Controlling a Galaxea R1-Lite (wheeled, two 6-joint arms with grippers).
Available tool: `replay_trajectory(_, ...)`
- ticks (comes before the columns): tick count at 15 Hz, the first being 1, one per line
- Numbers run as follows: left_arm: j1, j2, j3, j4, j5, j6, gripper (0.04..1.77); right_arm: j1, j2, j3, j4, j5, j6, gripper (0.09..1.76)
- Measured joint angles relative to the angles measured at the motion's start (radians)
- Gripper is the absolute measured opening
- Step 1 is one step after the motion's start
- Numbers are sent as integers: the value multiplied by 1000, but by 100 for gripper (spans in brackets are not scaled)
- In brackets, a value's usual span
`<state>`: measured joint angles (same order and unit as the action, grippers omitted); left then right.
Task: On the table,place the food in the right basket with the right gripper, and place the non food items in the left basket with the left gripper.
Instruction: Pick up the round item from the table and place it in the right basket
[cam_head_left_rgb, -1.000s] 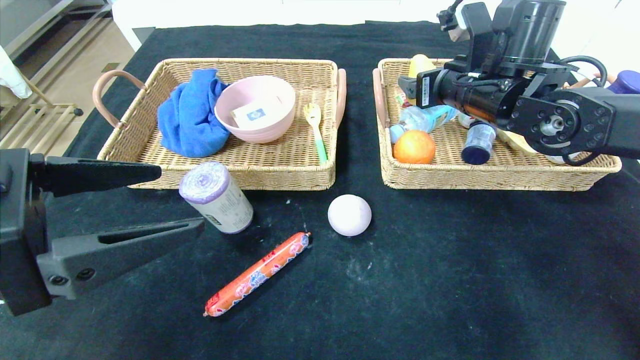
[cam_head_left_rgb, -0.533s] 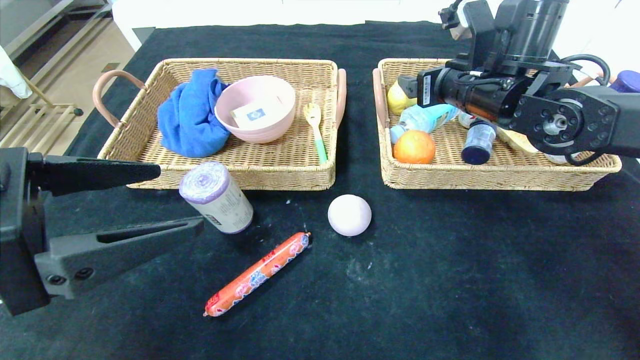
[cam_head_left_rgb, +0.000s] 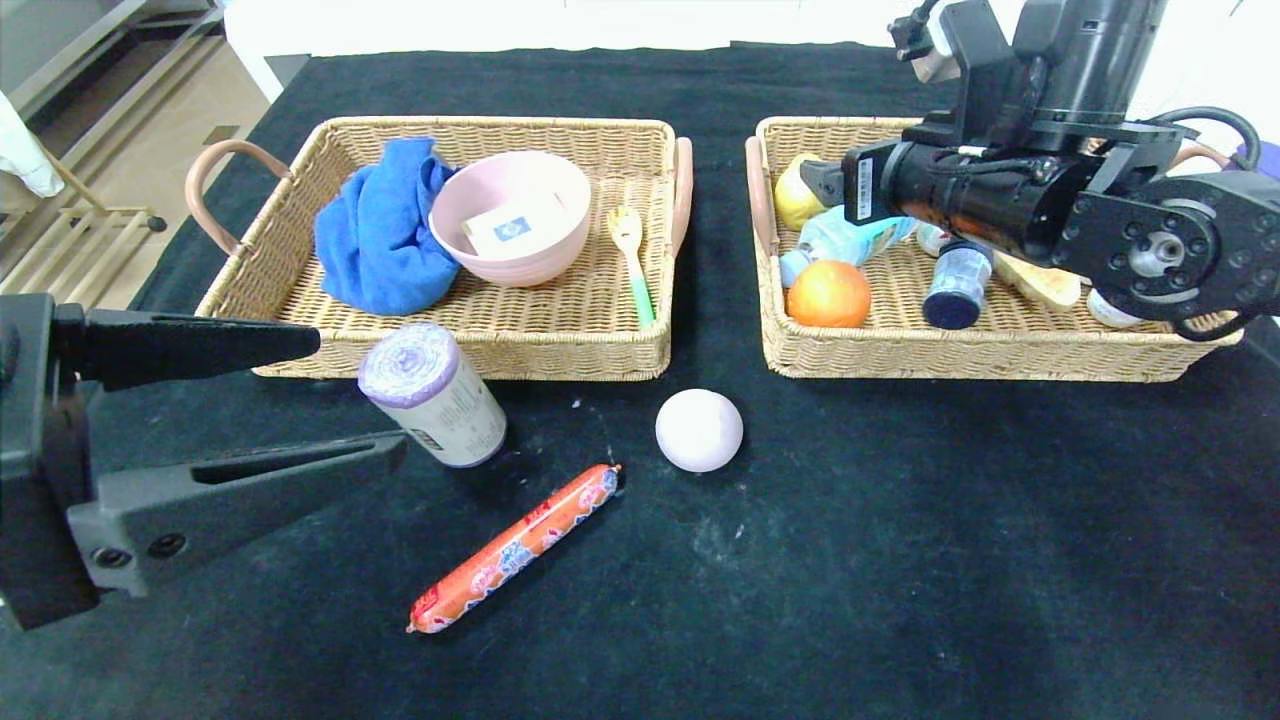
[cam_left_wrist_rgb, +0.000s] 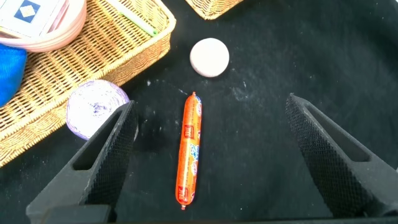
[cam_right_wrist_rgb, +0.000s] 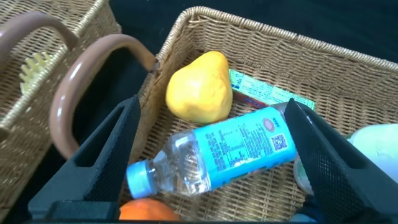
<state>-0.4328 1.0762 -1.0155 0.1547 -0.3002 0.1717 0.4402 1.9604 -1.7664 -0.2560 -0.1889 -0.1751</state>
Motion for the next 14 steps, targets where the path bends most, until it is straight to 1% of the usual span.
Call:
replay_trajectory(3, 0, 0, 0, 0, 0, 0, 172, 15, -46, 54, 0, 4, -1, 170)
replay_trajectory(8, 0, -2, 0, 0, 0, -1, 172, 42, -147, 184, 3, 86, -7, 170)
replay_trajectory(11, 0, -2, 0, 1, 0, -1, 172, 71, -219, 281, 46, 149, -30, 170)
replay_trajectory(14, 0, -3, -1, 0, 0, -1, 172, 120, -268, 359, 66, 164, -46, 170)
